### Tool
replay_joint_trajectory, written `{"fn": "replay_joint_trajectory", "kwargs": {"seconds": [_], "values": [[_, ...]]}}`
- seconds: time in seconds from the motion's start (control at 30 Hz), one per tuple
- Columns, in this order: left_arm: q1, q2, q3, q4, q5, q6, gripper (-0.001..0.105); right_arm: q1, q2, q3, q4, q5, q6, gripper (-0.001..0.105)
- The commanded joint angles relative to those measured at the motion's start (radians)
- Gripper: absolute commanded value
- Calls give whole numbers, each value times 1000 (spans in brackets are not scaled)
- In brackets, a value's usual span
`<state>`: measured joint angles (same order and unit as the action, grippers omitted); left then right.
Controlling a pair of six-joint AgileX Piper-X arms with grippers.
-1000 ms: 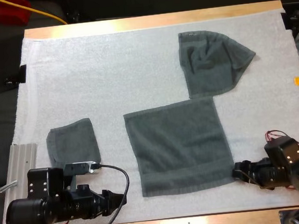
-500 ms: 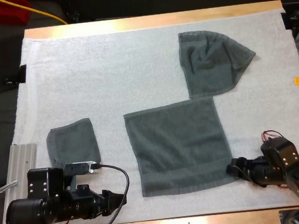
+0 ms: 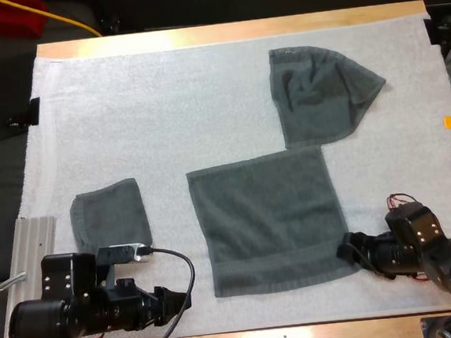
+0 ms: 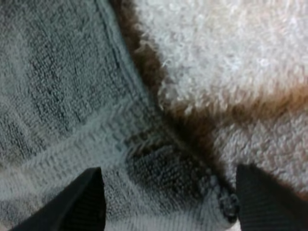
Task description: Pick towel from pile, fold and stack
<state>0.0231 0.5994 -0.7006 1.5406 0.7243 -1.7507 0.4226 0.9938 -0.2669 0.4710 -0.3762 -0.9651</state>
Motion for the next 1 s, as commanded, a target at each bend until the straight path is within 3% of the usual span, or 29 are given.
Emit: {"fn": "replay_joint_trajectory", "kwargs": {"seconds": [0.0,0.23,0.5,0.7,0.8,0.97], "values": [[-4,-2,-2,-11,15,-3,63,1,11,5,-5,-25,4,59],[-4,-2,-2,-23,24,-3,63,1,18,5,-5,-66,0,59],[-4,1,-2,-96,29,-3,63,1,18,5,4,-62,0,23],[-4,1,-2,-195,90,-29,63,1,18,5,4,-63,-15,0],[-4,1,-2,-204,128,-77,63,1,18,5,4,-63,-37,0],[-11,14,3,-210,126,-109,63,1,18,5,4,-63,-41,0]]}}
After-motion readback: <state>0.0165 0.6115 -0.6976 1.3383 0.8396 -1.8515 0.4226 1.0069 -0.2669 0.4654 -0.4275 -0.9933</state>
